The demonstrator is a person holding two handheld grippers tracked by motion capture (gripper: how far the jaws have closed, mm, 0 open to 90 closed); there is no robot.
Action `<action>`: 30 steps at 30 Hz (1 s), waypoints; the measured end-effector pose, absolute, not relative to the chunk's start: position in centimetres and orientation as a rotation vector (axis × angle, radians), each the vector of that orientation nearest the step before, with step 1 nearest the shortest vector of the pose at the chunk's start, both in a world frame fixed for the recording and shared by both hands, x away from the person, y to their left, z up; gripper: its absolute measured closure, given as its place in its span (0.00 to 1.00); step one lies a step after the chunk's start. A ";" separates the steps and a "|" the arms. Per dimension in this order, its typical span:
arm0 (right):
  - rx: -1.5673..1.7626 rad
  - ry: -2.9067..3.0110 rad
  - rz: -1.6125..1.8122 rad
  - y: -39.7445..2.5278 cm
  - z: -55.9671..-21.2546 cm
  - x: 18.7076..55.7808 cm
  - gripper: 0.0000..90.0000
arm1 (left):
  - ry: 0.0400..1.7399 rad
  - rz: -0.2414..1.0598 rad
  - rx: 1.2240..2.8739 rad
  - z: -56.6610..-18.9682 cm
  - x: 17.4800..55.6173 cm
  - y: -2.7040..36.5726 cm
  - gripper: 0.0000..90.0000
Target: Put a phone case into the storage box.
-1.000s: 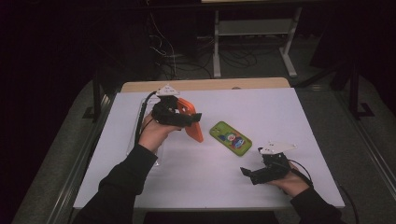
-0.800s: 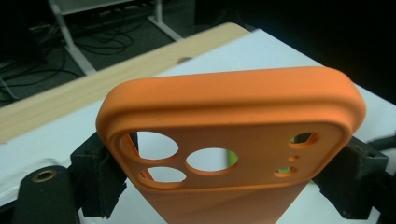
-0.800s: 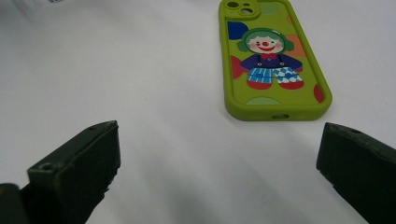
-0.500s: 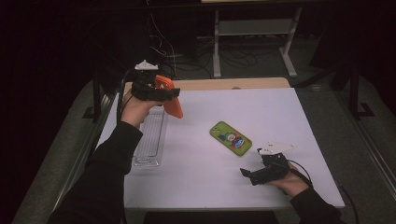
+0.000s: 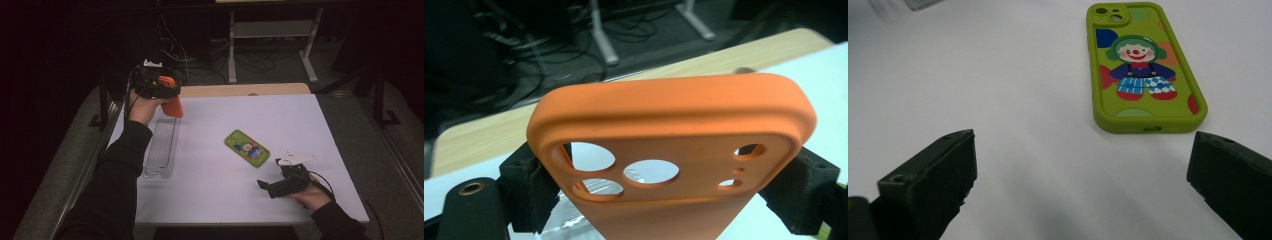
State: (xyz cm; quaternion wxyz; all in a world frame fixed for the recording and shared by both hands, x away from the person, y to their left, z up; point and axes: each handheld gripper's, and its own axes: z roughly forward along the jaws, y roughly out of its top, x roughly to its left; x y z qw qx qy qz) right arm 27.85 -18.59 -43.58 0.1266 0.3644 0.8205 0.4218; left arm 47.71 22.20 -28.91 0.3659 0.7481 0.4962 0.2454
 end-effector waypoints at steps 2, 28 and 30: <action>1.067 2.387 1.232 -18.6 -43.5 27.8 0.00 | 1.318 0.653 1.924 -29.2 48.1 22.5 0.16; 1.066 2.373 1.266 -19.0 -43.3 28.0 0.00 | 1.570 0.758 1.914 -34.0 52.2 23.2 0.16; 1.059 2.372 1.268 -19.0 -43.3 28.0 0.00 | 1.573 0.752 1.919 -34.3 52.4 23.1 0.16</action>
